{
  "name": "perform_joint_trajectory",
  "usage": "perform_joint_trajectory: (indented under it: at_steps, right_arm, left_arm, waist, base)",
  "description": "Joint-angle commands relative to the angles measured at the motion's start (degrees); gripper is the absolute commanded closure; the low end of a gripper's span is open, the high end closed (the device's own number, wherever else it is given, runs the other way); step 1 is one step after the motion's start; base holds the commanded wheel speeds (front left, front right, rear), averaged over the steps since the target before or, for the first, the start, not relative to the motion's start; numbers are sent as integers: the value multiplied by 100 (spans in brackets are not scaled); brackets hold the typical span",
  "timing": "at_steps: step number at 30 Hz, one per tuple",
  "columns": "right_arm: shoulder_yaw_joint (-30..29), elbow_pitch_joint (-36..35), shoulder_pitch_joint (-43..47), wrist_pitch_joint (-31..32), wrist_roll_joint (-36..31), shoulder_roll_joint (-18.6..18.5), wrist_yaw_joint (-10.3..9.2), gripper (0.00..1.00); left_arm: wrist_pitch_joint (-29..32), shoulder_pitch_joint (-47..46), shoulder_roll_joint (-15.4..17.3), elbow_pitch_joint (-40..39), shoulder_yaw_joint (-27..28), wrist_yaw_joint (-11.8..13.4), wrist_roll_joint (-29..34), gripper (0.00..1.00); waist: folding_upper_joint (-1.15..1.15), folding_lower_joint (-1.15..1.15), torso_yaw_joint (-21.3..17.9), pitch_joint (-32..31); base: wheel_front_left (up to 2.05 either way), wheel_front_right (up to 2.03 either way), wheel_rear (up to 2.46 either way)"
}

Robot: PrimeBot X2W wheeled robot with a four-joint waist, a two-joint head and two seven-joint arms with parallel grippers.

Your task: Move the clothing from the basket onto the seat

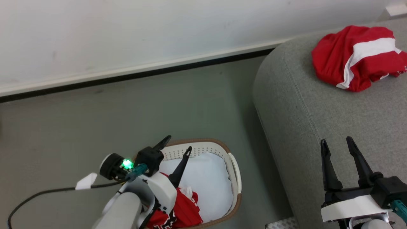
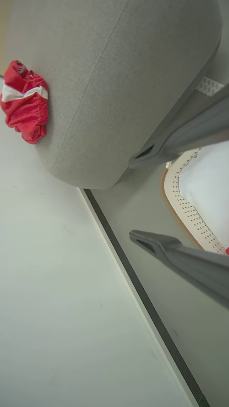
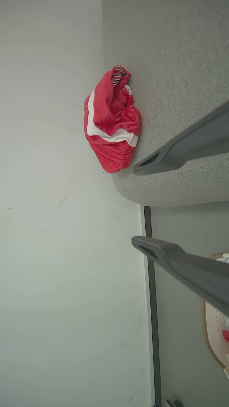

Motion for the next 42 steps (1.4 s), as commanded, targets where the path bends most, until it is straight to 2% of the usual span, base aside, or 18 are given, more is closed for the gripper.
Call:
perform_joint_trajectory:
  at_steps: [1,5,11,16,27,38,39,40,42]
  right_arm:
    - [82,-59,-160,-1,130,-8,-13,0]
    - [245,-136,-366,-1,301,-9,-13,0]
    - [401,-244,-613,-1,555,-6,-13,0]
    - [503,-334,-796,-1,679,-6,-13,0]
    - [562,-499,-1051,-1,906,-7,-13,0]
    - [643,-595,-1301,-1,1111,-7,-13,0]
    - [657,-604,-1324,-1,1137,-7,-13,0]
    - [670,-610,-1353,-1,1154,-7,-13,0]
    - [689,-632,-1395,-1,1201,-7,-13,0]
  left_arm:
    - [191,-221,127,213,-80,13,149,0]
    - [648,-561,311,772,-365,31,489,0]
    - [1494,-885,323,1567,-492,77,612,0]
    - [1970,-1106,345,2039,-630,175,775,0]
    - [2552,-1467,559,2692,-812,448,1002,0]
    - [2761,-1978,748,2976,-949,494,1113,1]
    - [2767,-2020,761,2992,-964,487,1107,32]
    - [2783,-2055,767,3003,-971,473,1096,50]
    - [2789,-2105,776,3023,-1000,452,1085,69]
  waist:
    - [0,-1,-334,527]
    - [0,-1,-515,925]
    - [0,-1,-740,1442]
    - [0,-1,-856,1890]
    - [0,-1,-945,2507]
    - [0,-1,-957,3119]
    - [0,-1,-964,3173]
    - [0,-1,-971,3225]
    - [0,-1,-985,3315]
  base:
    - [0,0,0]
    - [0,0,0]
    - [0,0,0]
    - [0,0,0]
    - [0,0,0]
    - [0,0,0]
    - [0,0,0]
    - [0,0,0]
    - [0,0,0]
